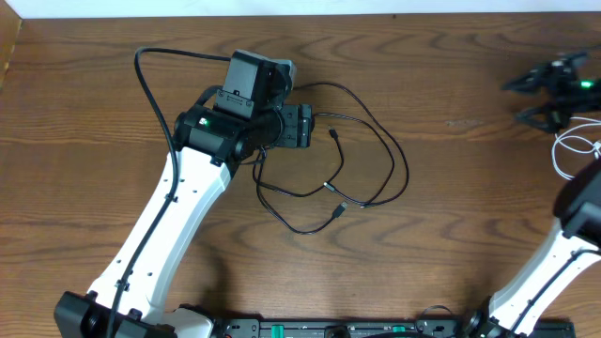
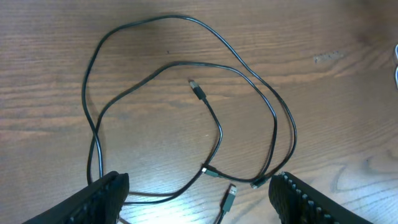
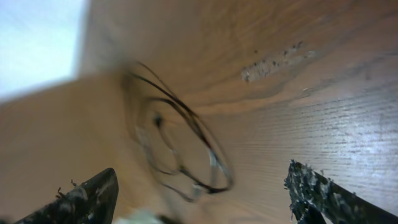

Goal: Untangle cables
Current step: 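Move the right gripper back to the black cable at the top, then grasp a black cable with the right gripper and pull it to the upper right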

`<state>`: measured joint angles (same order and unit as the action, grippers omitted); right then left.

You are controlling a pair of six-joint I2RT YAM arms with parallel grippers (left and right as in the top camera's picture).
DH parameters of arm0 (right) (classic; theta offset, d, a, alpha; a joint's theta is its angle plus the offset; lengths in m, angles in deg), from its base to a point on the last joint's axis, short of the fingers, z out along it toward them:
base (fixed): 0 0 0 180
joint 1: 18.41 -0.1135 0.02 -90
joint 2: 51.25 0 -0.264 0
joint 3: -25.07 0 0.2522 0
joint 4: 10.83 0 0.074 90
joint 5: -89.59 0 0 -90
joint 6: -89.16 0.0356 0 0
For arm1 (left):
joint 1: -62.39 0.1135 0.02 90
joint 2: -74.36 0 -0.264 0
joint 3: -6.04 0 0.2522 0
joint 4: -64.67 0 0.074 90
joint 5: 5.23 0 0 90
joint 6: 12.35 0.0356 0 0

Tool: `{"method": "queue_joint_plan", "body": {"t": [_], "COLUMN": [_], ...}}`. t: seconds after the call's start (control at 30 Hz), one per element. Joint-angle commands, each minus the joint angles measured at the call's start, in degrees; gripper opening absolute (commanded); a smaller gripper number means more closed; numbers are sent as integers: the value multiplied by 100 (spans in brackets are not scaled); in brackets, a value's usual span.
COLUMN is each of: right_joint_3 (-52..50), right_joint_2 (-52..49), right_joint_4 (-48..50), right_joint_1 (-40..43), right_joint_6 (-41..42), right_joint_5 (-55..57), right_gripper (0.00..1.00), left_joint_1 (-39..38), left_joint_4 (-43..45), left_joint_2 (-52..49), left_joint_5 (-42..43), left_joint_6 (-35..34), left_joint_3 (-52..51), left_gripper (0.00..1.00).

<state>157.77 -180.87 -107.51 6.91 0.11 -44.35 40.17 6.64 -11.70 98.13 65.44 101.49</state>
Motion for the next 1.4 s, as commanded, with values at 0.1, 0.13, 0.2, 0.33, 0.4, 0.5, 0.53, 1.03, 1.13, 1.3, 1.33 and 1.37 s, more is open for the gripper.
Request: {"method": "queue_joint_plan", "body": {"t": [0.1, 0.13, 0.2, 0.33, 0.4, 0.5, 0.53, 1.03, 1.13, 1.3, 1.33, 1.37], "right_joint_3": [83, 57, 26, 20, 20, 20, 20, 20, 20, 0, -11, -37], "right_joint_2": [70, 70, 70, 33, -11, -170, -216, -1419, -1419, -1467, -1486, -1506], "right_joint_4": [179, 299, 507, 1029, 1357, 2074, 2304, 4380, 4382, 4234, 4227, 4232], "right_joint_1": [-1250, -1508, -1897, -2632, -2927, -3370, -3488, -4382, -4428, -4594, -4636, -4673], "right_joint_6": [-317, -144, -15, -13, -13, 98, 116, -192, -190, -190, -190, -188], "right_joint_5": [1394, 1609, 1823, 2232, 2441, 2973, 3104, 3432, 3314, 3178, 3178, 3178], "right_gripper": [72, 71, 71, 71, 71, 71, 72, 69, 64, 50, 45, 43], "left_joint_1": [402, 516, 688, 944, 1029, 1126, 1139, 1143, 1143, 1143, 1143, 1143], "left_joint_4": [9, -7, -50, -177, -221, -240, -243, -326, -326, -326, -326, -326], "left_joint_2": [-7, -7, -7, -7, -7, -7, -7, -7, -7, -7, -7, -7], "left_joint_5": [-37, -35, -33, -37, -37, -37, -37, -39, -39, -39, -39, -39], "left_joint_6": [-396, -444, -442, -437, -435, -435, -435, -435, -435, -435, -435, -435], "left_joint_3": [127, 127, 127, 127, 125, 125, 125, 125, 125, 125, 125, 125], "left_gripper": [77, 77, 77, 77, 77, 77, 77, 77, 77, 77, 77, 77]}}
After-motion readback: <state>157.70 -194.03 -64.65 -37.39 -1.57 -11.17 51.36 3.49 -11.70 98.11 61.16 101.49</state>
